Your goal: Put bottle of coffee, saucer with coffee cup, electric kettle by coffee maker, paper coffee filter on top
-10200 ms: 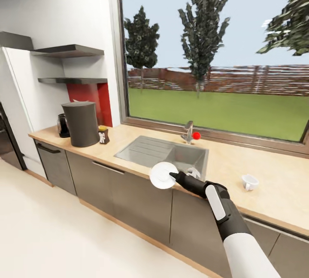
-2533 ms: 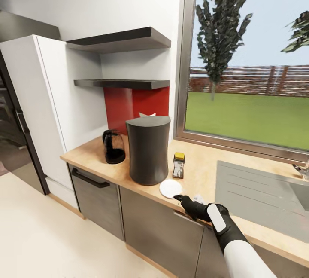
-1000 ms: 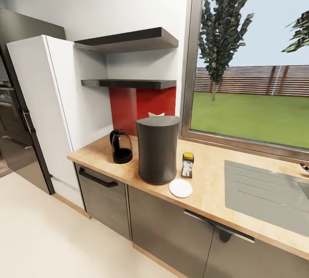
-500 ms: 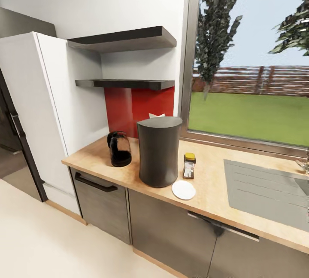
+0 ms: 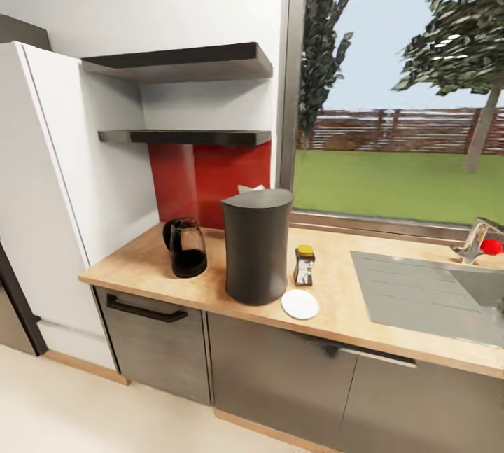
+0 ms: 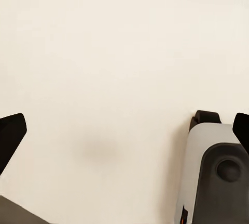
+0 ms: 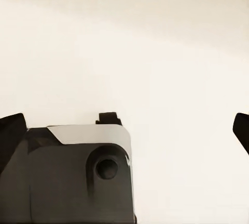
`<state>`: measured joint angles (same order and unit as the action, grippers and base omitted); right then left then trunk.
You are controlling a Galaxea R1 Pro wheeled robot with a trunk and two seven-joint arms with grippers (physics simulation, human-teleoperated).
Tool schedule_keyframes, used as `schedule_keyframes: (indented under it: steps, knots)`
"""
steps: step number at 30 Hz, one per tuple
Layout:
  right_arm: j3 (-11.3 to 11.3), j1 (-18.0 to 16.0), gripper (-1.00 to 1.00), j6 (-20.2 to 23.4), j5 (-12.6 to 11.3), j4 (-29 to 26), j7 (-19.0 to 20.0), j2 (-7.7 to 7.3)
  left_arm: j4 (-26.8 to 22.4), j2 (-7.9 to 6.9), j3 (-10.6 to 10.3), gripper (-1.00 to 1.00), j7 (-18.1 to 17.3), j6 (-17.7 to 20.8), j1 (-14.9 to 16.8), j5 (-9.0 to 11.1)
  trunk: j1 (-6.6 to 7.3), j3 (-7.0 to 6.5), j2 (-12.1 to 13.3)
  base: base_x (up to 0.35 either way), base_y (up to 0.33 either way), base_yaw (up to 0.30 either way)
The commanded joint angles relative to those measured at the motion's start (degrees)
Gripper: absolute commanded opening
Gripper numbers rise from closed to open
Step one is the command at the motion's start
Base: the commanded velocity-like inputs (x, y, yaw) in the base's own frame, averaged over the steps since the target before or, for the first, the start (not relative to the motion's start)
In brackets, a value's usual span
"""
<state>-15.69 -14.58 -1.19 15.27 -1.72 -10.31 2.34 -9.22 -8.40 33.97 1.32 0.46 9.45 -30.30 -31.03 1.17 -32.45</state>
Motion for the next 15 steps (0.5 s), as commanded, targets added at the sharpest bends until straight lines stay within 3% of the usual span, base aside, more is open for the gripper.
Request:
schedule_keyframes:
  steps: [1, 8, 15]
  knots:
    - [-0.48, 0.02, 1.0, -0.13, 0.51, 0.05, -0.24, 0.03, 0.0, 0.05, 0.23, 1.0, 0.08, 0.02, 0.04, -0.38, -0.02, 0.11, -0.1, 0.0, 0.338, -0.293]
    - [-0.57, 0.16, 1.0, -0.13, 0.42, 0.05, 0.51, 0.14, -0.01, -0.11, 0.16, 1.0, -0.05, -2.59, 0.51, -0.43, -0.02, 0.11, -0.1, 0.01, 0.339, -0.293]
    - [-0.57, 0.54, 1.0, -0.13, 0.54, 0.05, 2.02, -0.02, -0.01, -0.08, 0.05, 1.0, -0.26, -2.89, 0.6, -0.45, -0.02, 0.11, -0.1, 0.105, 0.34, -0.293]
